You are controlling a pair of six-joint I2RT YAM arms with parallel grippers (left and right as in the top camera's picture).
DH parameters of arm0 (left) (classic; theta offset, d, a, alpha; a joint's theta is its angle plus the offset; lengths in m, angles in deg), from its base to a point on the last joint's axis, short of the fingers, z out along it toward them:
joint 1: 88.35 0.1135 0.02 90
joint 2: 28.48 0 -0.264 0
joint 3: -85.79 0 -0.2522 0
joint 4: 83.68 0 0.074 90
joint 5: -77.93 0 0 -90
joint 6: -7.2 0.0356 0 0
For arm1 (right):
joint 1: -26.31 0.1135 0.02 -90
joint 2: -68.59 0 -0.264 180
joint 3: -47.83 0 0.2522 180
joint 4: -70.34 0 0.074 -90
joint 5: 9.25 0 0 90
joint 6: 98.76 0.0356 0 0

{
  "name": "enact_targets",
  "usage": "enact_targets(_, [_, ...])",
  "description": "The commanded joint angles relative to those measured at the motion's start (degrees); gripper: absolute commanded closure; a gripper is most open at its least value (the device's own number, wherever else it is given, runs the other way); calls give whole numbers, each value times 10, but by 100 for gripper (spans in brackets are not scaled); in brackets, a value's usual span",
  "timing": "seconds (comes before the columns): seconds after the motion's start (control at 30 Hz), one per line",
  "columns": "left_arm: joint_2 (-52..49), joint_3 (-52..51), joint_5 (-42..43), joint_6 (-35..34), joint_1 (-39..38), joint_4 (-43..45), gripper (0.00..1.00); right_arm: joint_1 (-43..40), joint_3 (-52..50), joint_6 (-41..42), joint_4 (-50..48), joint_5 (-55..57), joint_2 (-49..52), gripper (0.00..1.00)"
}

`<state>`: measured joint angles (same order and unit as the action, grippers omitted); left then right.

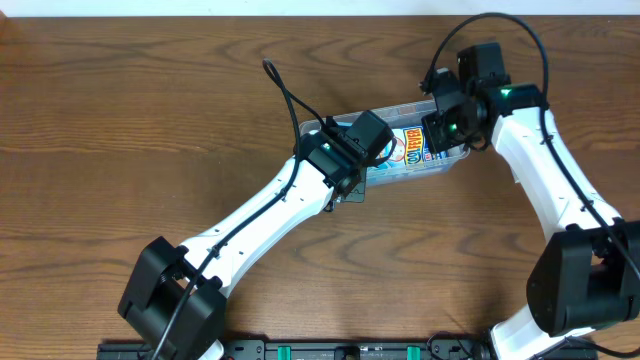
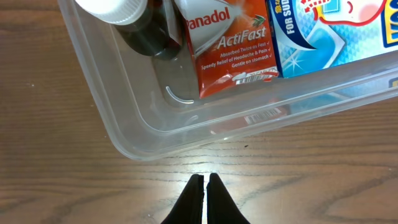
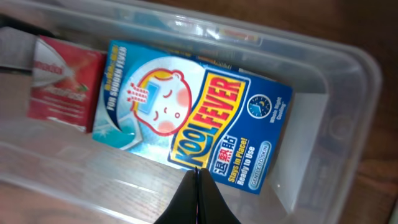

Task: Pack container

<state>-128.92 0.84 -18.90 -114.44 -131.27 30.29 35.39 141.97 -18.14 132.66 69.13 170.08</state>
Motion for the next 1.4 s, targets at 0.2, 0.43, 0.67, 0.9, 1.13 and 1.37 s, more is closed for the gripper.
enact_targets(0.2, [-23, -8, 4, -2, 0, 2, 94, 2, -58, -5, -49, 16, 9, 99])
enact_targets(0.43, [-23, -18, 4, -2, 0, 5, 94, 2, -67, -5, -61, 24, 9, 99])
enact_targets(0.67, [-23, -52, 3, -2, 1, 33, 94, 2, -67, -5, -60, 24, 9, 99])
enact_targets(0.9, [-23, -52, -24, -1, 2, 57, 94, 2, -67, -5, -50, 24, 9, 99])
enact_targets(1.13, [-23, -53, -59, -1, 2, 63, 94, 2, -67, -5, -42, 24, 9, 99])
enact_targets(1.37, [-23, -53, -59, 2, 10, 63, 94, 2, -67, -3, -39, 24, 9, 99])
